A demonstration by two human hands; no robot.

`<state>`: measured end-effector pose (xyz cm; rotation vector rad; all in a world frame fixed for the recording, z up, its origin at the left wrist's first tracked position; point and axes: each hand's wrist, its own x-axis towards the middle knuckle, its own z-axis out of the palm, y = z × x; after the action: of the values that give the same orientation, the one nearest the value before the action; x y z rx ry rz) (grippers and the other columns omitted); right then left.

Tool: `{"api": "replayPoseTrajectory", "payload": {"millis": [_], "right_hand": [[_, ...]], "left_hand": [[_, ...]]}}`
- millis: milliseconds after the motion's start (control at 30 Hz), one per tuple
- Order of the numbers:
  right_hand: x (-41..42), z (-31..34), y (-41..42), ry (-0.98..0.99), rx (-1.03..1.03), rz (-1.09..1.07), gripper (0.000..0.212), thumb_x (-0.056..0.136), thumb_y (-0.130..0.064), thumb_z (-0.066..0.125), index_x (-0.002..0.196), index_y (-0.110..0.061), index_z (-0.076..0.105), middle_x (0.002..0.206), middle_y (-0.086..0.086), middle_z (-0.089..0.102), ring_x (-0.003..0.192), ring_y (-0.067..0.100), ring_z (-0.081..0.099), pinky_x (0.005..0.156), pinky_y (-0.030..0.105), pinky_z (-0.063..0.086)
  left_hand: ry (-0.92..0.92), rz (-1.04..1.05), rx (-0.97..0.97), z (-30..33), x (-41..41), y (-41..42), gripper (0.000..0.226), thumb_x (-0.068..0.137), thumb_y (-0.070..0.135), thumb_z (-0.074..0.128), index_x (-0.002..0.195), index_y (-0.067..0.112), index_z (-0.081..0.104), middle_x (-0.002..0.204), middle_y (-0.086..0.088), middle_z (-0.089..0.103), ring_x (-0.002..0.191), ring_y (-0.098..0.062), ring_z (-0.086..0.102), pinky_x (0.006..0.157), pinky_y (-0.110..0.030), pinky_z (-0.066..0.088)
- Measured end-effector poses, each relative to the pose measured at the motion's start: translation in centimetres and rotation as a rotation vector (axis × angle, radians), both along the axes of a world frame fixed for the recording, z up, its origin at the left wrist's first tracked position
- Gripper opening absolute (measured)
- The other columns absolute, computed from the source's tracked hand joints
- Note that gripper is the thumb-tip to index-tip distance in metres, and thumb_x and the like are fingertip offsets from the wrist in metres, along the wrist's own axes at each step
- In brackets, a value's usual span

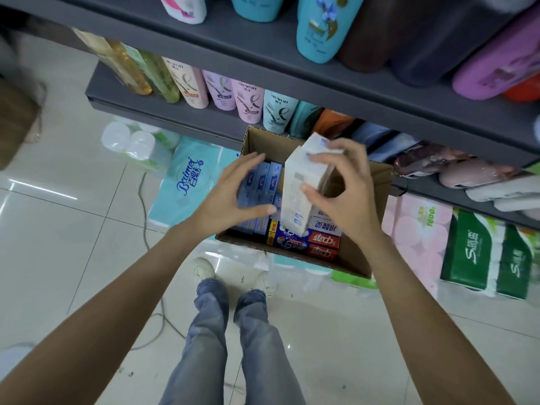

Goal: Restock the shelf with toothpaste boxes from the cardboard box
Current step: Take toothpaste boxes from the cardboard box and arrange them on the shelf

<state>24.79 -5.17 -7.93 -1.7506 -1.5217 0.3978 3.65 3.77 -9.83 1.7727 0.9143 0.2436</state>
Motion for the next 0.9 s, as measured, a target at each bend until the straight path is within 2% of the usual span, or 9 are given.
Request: {"api": "replayPoseTrajectory", "payload": {"millis": [100,167,233,300,367,500,600,733,900], "right_hand": [[0.0,4.4,0.0,0.268,-0.04,-0.08,0.037,0.073,-0.026,0.076,0.107,-0.024,0.062,0.118,0.005,0.048,0.116,0.021,0.05,0.094,0.042,0.048],[-0.6,7.4,0.1,0.401,-0.052,-0.149,0.035,0.072,-0.029,0.075,0.103,-0.037,0.06,0.115,-0.002,0.05,0.112,0.019,0.053,0.091,0.036,0.05],[-1.3,10.0,0.1,0.526,-0.054,-0.236,0.036,0.07,-0.029,0.076,0.1,-0.041,0.06,0.114,-0.001,0.052,0.109,0.02,0.056,0.085,0.025,0.05],[-2.0,12.2,0.1,0.586,-0.043,-0.305,0.038,0.068,-0.034,0.078,0.102,-0.044,0.061,0.117,-0.003,0.053,0.109,0.019,0.057,0.089,0.032,0.051],[-2.7,13.8,-0.7,0.662,-0.033,-0.336,0.048,0.072,-0.035,0.077,0.114,-0.041,0.057,0.124,-0.004,0.051,0.113,0.018,0.056,0.094,0.037,0.05],[-3.8,15.8,-3.1,0.943,-0.082,-0.357,0.044,0.086,-0.007,0.066,0.123,-0.019,0.046,0.119,-0.008,0.054,0.109,0.01,0.058,0.084,0.018,0.05],[-4.7,15.7,-4.9,0.977,-0.249,-0.268,0.043,0.085,-0.004,0.064,0.126,-0.007,0.051,0.115,0.001,0.065,0.103,0.014,0.064,0.084,0.03,0.052],[-5.7,16.2,-5.9,1.064,-0.297,-0.289,0.051,0.086,-0.012,0.066,0.131,-0.015,0.042,0.117,0.0,0.063,0.097,0.009,0.065,0.079,0.026,0.054],[-5.4,17.0,-6.1,1.156,-0.264,-0.293,0.051,0.082,-0.016,0.072,0.121,-0.025,0.041,0.112,0.005,0.065,0.09,0.017,0.07,0.07,0.031,0.057]], "left_hand": [[-0.059,-0.11,-0.261,3.5,1.5,-0.9,0.107,0.06,0.054,0.08,0.143,0.041,0.014,0.153,0.011,0.02,0.14,-0.003,0.019,0.115,-0.027,0.019],[-0.068,-0.137,-0.384,5.6,2.2,-1.5,0.109,0.06,0.052,0.081,0.144,0.043,0.013,0.15,0.012,0.028,0.137,-0.004,0.029,0.114,-0.036,0.028],[-0.109,-0.124,-0.408,7.8,3.0,-2.6,0.098,0.068,0.037,0.082,0.142,0.041,0.018,0.145,0.019,0.034,0.133,0.0,0.035,0.109,-0.033,0.034],[-0.164,-0.063,-0.385,9.7,3.6,-3.6,0.089,0.07,0.026,0.081,0.14,0.036,0.026,0.142,0.017,0.041,0.13,-0.001,0.039,0.108,-0.027,0.035],[-0.194,0.034,-0.424,11.2,3.4,-4.3,0.088,0.066,0.027,0.082,0.139,0.029,0.033,0.136,0.011,0.05,0.125,-0.007,0.048,0.103,-0.027,0.04],[-0.235,0.159,-0.602,13.9,2.2,-5.7,0.062,0.07,0.018,0.073,0.126,0.019,0.047,0.117,-0.005,0.065,0.099,-0.019,0.066,0.085,-0.037,0.055],[-0.274,0.18,-0.715,15.3,1.8,-6.6,0.052,0.073,0.019,0.065,0.123,0.016,0.051,0.104,-0.005,0.07,0.088,-0.018,0.069,0.071,-0.032,0.057],[-0.299,0.143,-0.843,16.5,1.6,-6.6,0.046,0.075,0.023,0.058,0.12,0.015,0.054,0.094,-0.003,0.073,0.083,-0.017,0.07,0.066,-0.03,0.056],[-0.342,0.202,-0.836,17.3,2.2,-7.1,0.06,0.078,0.028,0.069,0.131,0.017,0.042,0.118,-0.007,0.064,0.1,-0.018,0.066,0.08,-0.034,0.056]]}}
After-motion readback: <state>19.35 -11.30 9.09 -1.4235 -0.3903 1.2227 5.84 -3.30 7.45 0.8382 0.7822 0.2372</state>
